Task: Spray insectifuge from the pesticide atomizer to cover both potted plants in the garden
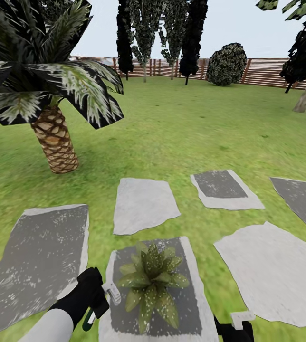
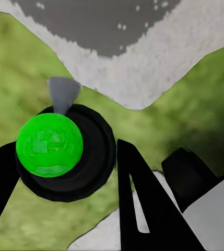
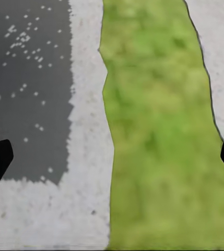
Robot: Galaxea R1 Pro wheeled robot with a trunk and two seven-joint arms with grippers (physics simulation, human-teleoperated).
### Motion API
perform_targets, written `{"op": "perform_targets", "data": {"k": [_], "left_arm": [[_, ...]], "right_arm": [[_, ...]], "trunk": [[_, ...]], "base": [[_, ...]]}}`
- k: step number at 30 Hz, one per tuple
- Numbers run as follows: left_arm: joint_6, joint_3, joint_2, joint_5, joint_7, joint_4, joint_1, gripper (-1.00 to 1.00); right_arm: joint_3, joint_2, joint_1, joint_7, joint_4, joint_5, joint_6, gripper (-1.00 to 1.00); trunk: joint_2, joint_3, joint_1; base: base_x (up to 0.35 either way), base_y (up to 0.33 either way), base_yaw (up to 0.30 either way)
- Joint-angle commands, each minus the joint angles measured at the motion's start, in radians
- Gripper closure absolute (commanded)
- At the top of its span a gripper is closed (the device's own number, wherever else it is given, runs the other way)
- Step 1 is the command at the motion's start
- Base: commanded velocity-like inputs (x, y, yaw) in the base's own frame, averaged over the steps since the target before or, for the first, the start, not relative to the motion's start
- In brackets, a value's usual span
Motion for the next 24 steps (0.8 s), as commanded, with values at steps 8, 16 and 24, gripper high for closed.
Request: {"op": "perform_targets", "data": {"k": [8,16,24], "left_arm": [[0.002,-0.003,-0.001,0.049,0.067,0.000,0.000,1.00],[0.002,-0.001,0.000,0.050,0.068,-0.003,0.000,1.00],[0.002,0.001,-0.001,0.050,0.070,-0.017,0.000,1.00]], "right_arm": [[-0.008,0.001,-0.001,0.007,0.000,0.003,-0.002,-1.00],[-0.008,0.000,-0.001,0.008,-0.001,0.003,-0.004,-1.00],[-0.008,0.000,-0.001,0.008,-0.001,0.003,-0.003,-1.00]], "trunk": [[0.000,-0.001,-0.001],[0.000,-0.001,-0.001],[0.000,-0.001,-0.001]], "base": [[-0.333,0.016,-0.210],[-0.127,0.149,-0.072],[0.010,0.005,0.000]]}}
